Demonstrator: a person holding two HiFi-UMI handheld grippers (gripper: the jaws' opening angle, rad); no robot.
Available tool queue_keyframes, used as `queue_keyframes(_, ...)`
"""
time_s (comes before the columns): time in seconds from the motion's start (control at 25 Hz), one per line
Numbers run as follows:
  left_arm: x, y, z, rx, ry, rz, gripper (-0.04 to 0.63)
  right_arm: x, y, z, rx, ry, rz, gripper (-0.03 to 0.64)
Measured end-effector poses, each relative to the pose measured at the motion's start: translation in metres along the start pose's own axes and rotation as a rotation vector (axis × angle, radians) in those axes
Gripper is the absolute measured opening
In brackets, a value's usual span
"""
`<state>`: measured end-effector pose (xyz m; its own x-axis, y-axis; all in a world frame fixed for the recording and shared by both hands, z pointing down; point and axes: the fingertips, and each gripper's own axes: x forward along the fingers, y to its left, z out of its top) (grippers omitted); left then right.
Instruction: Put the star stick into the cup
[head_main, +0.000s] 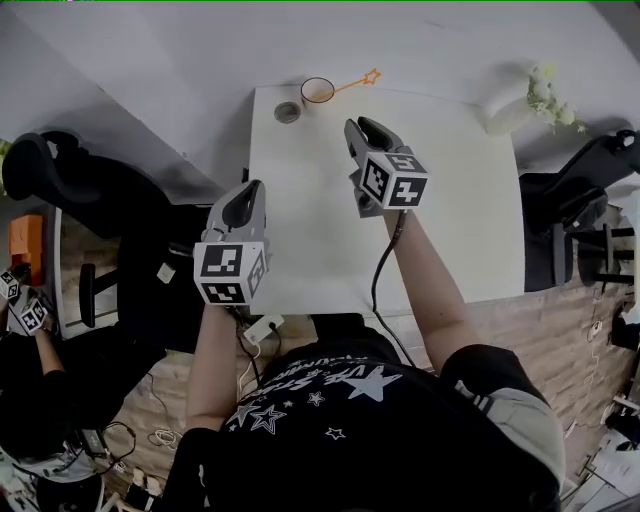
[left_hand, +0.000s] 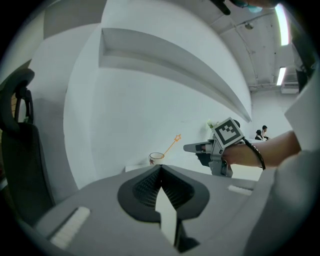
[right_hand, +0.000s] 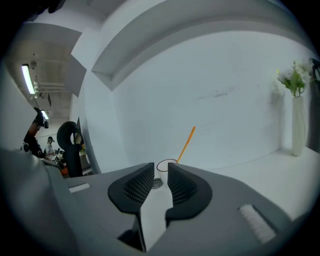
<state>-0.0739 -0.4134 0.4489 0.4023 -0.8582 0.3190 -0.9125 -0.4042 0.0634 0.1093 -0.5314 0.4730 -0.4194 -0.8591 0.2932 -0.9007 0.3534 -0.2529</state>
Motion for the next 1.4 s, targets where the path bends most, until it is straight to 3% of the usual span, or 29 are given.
queue_keyframes(0.2,-0.035,-0.018,0.002,0.014,-0.03,-0.025,0.003,-0.048,0.019,0.001,0.004,-0.024,-0.027,0.017)
queue_keyframes(0.76,-0.152,-0.069,-0.006,0.048,-0.113,-0.084,0.003,-0.188,0.092,-0.024,-0.023,-0.066,-0.06,0.015)
queue_keyframes(1.4,-0.27,-0.108,-0.023,0.068,-0.159,-0.108,0.003,-0.312,0.164,-0.052,-0.059,-0.109,-0.032,0.015)
